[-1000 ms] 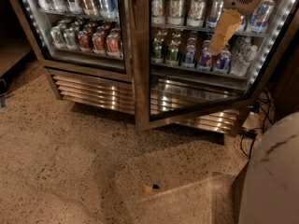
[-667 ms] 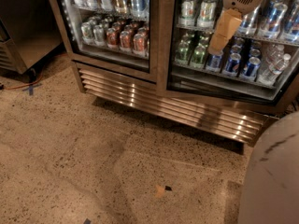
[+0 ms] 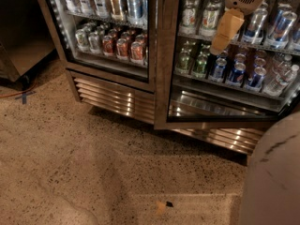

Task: Close right fridge door

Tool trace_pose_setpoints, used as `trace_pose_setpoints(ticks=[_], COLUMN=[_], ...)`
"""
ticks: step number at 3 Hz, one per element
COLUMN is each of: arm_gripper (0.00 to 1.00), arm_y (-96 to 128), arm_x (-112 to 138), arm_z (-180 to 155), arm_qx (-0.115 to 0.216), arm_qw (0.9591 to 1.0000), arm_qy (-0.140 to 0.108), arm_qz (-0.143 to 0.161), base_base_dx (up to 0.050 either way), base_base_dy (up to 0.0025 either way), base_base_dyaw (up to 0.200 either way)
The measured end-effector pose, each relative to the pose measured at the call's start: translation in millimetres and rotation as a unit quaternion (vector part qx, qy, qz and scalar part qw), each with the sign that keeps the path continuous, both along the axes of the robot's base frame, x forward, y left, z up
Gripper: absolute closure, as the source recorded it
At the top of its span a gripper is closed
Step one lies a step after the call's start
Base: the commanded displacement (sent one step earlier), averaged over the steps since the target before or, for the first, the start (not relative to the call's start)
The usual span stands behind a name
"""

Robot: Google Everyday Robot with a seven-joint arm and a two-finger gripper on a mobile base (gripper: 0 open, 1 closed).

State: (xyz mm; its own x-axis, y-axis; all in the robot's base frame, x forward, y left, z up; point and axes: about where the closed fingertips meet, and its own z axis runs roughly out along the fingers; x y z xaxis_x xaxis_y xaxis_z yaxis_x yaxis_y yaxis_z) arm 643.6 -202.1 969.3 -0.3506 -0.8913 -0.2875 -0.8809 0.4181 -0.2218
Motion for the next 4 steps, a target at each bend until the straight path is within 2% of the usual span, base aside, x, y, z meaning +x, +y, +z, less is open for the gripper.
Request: trace_pose_setpoints(ticks=[3, 4], arm_gripper=[0.0, 0.0], arm_y=[0.0, 0.0], arm_x=[0.0, -0.1], arm_z=[0.0, 0.0], arm_qx=[0.0, 0.0], arm_qw=[1.0, 1.0], arm_qy=[0.0, 0.0], arm_qz=[0.0, 0.0], base_base_dx=[0.049, 0.0], base_base_dy=[0.00001, 0.0], base_base_dyaw=[0.0, 0.0])
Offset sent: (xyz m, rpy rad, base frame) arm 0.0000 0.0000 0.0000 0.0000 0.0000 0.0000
